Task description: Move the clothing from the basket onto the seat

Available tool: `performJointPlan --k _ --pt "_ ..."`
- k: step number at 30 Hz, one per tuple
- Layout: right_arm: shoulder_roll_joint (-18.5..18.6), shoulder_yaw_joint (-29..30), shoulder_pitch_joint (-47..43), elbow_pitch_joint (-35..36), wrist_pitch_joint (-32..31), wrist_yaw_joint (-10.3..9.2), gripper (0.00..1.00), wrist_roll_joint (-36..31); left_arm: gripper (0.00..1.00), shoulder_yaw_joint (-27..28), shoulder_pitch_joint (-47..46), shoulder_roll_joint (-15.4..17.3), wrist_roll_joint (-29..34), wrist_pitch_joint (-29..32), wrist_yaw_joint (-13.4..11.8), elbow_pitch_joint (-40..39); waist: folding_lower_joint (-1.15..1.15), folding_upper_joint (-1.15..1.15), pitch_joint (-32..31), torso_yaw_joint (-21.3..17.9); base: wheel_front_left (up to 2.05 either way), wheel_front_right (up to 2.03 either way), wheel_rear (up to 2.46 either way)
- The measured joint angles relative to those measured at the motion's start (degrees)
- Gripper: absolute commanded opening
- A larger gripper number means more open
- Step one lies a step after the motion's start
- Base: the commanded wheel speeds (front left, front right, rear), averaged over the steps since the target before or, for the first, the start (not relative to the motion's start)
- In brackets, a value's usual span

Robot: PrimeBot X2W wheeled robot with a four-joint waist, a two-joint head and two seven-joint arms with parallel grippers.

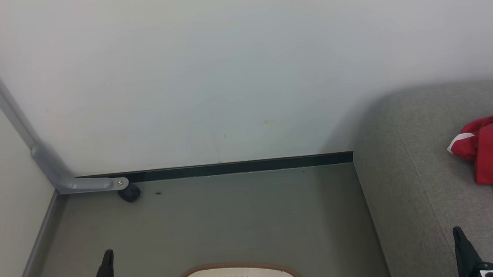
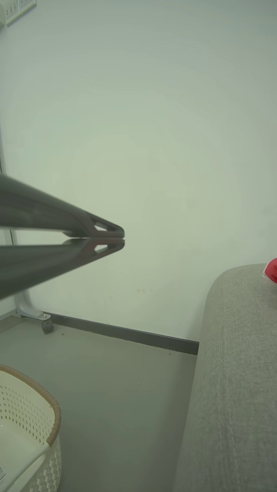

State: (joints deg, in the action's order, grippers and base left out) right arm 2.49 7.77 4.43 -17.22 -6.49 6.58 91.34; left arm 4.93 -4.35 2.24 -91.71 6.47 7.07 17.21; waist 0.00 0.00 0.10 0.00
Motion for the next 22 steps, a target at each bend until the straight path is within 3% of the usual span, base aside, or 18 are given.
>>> performJointPlan --k 22 --pt "0.0 0.0 0.0 0.0 0.0 0.0 0.0 0.0 0.0 0.0 0.0 0.0 0.0 0.0 0.0 0.0 0.0 0.0 0.0 0.0 0.0 0.0 0.0"
